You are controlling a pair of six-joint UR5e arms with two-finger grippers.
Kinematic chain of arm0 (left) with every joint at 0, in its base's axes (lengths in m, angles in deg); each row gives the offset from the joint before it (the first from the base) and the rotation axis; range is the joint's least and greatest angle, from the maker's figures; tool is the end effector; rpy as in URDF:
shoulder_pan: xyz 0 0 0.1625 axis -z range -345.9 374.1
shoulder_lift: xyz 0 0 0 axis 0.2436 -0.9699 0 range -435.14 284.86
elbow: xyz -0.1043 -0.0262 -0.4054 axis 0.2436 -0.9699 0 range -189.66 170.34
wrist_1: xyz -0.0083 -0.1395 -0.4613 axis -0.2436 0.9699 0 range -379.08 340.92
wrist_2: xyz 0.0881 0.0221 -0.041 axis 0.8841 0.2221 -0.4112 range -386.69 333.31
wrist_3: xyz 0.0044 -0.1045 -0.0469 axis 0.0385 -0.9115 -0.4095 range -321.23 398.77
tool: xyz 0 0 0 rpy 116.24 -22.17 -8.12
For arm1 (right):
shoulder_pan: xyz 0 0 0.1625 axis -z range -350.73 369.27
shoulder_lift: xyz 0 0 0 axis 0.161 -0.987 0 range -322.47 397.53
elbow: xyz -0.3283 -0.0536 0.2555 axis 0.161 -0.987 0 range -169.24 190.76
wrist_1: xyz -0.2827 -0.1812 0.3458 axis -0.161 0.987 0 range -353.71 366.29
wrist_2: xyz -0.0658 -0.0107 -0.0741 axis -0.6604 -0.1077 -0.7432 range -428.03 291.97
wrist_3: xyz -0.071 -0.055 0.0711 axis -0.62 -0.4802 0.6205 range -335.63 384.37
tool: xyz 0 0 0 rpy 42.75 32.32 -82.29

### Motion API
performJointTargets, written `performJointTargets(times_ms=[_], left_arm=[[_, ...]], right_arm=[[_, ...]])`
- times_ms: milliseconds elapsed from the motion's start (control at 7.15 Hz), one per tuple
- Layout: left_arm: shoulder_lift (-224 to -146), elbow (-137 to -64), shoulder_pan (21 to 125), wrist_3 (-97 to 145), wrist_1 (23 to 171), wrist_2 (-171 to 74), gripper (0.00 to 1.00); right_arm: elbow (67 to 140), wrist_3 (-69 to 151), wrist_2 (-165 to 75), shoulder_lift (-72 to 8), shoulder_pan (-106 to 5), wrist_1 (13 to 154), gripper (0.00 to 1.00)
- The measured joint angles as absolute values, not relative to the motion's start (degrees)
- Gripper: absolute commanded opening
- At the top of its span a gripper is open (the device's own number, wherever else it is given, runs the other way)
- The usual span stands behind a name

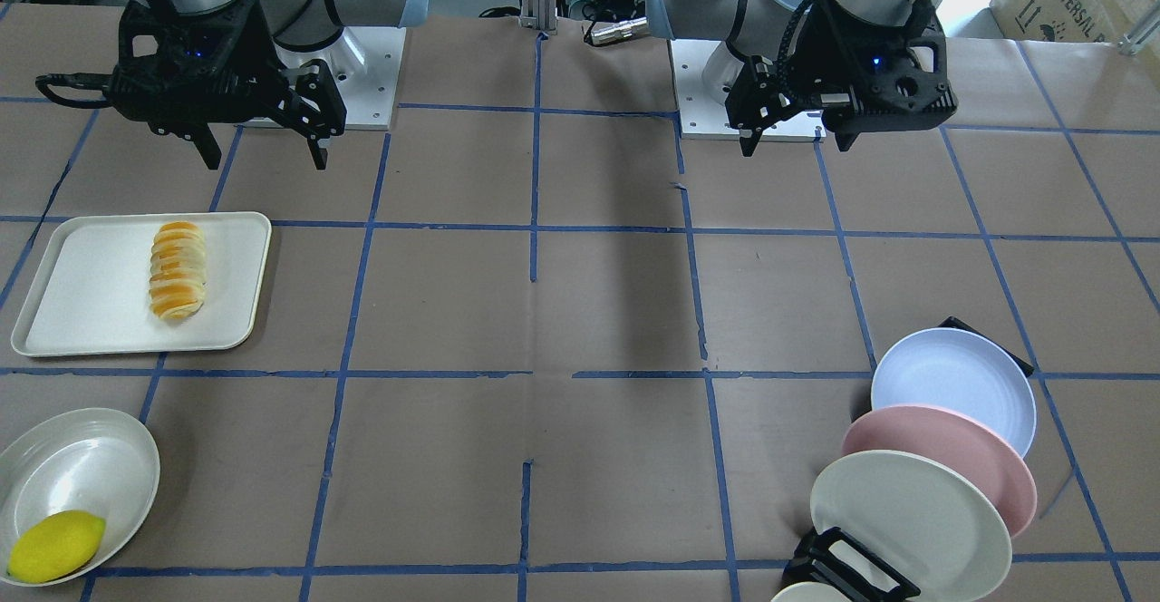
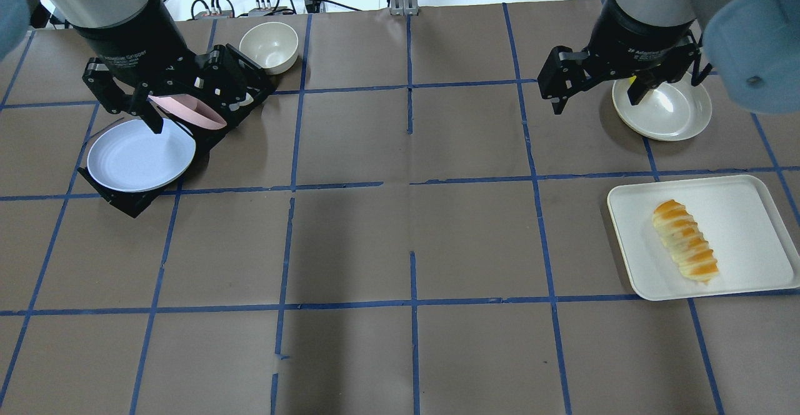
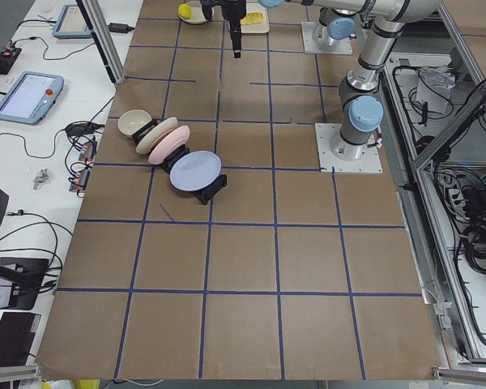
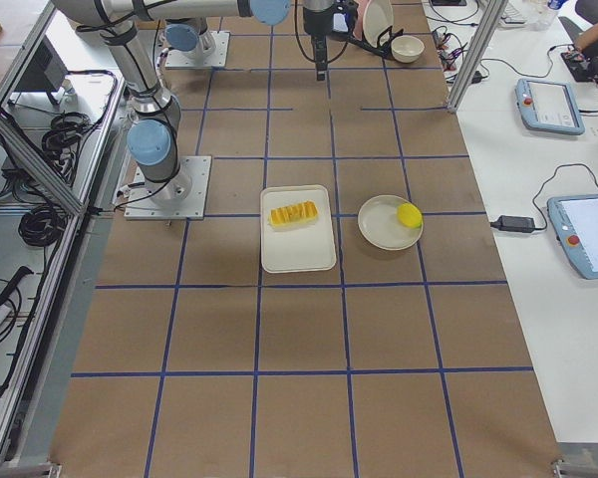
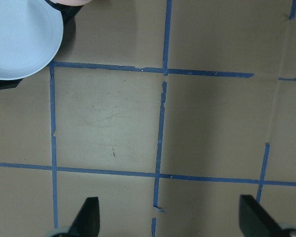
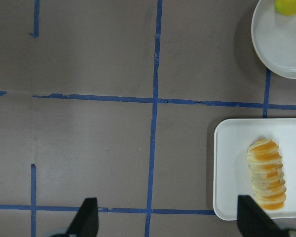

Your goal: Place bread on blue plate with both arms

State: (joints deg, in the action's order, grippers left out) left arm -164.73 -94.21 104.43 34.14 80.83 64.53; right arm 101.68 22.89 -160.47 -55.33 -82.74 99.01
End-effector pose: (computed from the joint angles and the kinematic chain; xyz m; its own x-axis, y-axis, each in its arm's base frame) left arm -0.1341 -0.5483 0.5078 -0.9969 -0.0734 -0.0269 -0.0751 0.9948 0.0688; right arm 0.1476 -0.5458 0.4911 -0.9974 -0.0572 0.0444 -0.0606 0.9949 -0.0801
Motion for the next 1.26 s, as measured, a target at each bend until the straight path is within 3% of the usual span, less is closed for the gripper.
performJointTargets(times_ms=[839,1258], left_arm=[[-164.35,-94.98,100.02,42.19,80.71,64.50,1.00],[-168.06,-94.17,85.72,55.63,80.15,64.52,1.00]], right_arm=[[101.30,17.16,-160.85,-53.29,-78.56,99.83,0.97],[111.68,-6.75,-161.30,-50.65,-62.83,109.68,0.97]])
